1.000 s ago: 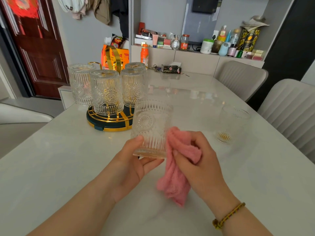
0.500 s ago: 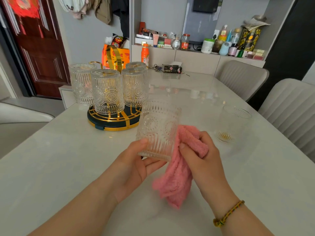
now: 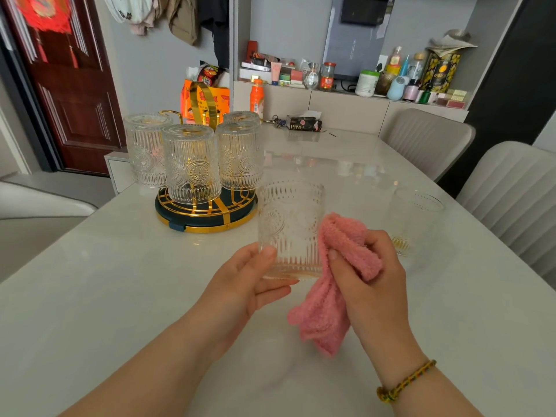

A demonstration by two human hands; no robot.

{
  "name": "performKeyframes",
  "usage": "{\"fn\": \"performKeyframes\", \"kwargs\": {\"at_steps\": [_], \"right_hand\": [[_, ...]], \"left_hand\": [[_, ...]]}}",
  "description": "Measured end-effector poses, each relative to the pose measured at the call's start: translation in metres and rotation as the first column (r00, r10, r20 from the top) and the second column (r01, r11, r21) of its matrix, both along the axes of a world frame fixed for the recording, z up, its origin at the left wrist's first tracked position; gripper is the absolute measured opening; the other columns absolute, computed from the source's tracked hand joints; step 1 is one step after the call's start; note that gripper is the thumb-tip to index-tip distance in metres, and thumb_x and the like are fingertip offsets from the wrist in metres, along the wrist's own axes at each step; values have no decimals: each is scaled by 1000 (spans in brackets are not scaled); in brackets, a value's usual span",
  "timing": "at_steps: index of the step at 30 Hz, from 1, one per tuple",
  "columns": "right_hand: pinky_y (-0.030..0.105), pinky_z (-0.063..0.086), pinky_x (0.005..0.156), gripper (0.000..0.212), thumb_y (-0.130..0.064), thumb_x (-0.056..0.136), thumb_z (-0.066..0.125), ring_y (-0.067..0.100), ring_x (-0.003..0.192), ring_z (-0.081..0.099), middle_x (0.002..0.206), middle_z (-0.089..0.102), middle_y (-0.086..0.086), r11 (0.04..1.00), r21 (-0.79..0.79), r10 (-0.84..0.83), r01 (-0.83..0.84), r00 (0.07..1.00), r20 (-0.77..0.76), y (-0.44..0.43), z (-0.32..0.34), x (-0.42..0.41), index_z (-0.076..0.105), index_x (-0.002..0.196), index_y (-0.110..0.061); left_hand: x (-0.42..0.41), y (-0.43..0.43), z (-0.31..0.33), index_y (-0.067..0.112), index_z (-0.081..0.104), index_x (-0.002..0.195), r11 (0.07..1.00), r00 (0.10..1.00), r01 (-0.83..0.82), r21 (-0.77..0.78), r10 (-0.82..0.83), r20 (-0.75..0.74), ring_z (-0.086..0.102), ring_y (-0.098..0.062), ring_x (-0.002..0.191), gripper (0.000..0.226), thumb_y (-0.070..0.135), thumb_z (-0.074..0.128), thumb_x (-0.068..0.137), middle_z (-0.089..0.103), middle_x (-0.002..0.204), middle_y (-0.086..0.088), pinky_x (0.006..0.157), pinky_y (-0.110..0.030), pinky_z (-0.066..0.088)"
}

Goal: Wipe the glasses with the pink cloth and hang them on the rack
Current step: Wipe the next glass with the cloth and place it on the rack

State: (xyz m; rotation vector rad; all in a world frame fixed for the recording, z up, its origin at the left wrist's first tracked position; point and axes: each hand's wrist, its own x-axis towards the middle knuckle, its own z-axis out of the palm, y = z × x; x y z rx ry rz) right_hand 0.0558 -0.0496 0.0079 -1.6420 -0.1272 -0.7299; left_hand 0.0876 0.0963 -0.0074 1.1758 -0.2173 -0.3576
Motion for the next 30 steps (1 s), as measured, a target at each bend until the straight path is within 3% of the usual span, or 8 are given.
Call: {"fn": "performKeyframes", "kwargs": {"at_steps": [4,6,8,11,15,20,25,30], "right_hand": [[7,42,66,21,-32,64,66,0,80,56,88,59,-15,992,-117,45,-43,999,22,9,-4,-1,57,79,-43],[6,41,73,21,-38,65,61,-2,89,54,97,54,-24,965,-259,61,-40,995,73,13,-5,-2,55,86,-41],[4,39,76,20,-36,68,60,-6,93,52,99,51,-30,948,-318,59,-16,990,127,11,-3,-2,55,88,-37],[5,42,71,20,-36,67,65,-6,87,56,94,57,-29,986,-164,12,6,994,112,4,3,-4,58,84,-42],[8,45,61,24,-10,77,68,-8,66,56,72,63,-27,997,75,15,-12,999,-32,-6,1,3,56,76,-31],[7,40,52,17,-14,72,68,-5,56,51,64,59,-19,994,-2,112,-113,986,-127,5,-6,3,53,70,-22],[7,42,68,21,-37,61,63,-1,80,56,89,58,-20,987,-149,65,-56,996,55,7,2,-4,57,79,-46],[5,42,65,20,-23,65,63,-8,77,57,84,61,-28,1000,-16,5,-4,998,55,0,2,0,58,77,-38]], "left_hand": [[-2,-1,-3,18,56,111,996,999,43,76,-45,25,70,-15,88,71,50,79,51,73,95,-1,76,-25,56],[-1,1,-4,20,57,112,995,997,61,76,-64,47,69,-15,90,93,63,81,32,73,98,-1,73,-22,54],[1,3,-5,16,55,117,995,995,88,51,-90,48,68,-16,93,103,62,82,29,72,102,-2,74,-22,54],[-2,2,-3,14,54,117,985,985,170,-1,-170,41,67,-20,97,101,58,84,31,71,106,-6,77,-24,54],[-6,0,-2,13,58,112,974,978,206,-96,-207,-3,68,-23,95,93,52,87,32,71,106,-10,74,-25,55],[3,3,-4,17,62,102,982,992,53,-181,-73,-106,70,-17,81,67,35,74,39,73,94,-5,70,-27,58],[-1,4,0,27,76,85,984,991,136,-111,-135,15,69,-13,91,68,56,85,24,73,98,-1,78,-24,56],[-3,2,-1,13,58,113,994,996,84,-69,-83,18,69,-19,93,95,44,86,28,72,102,-6,73,-25,57]]}}
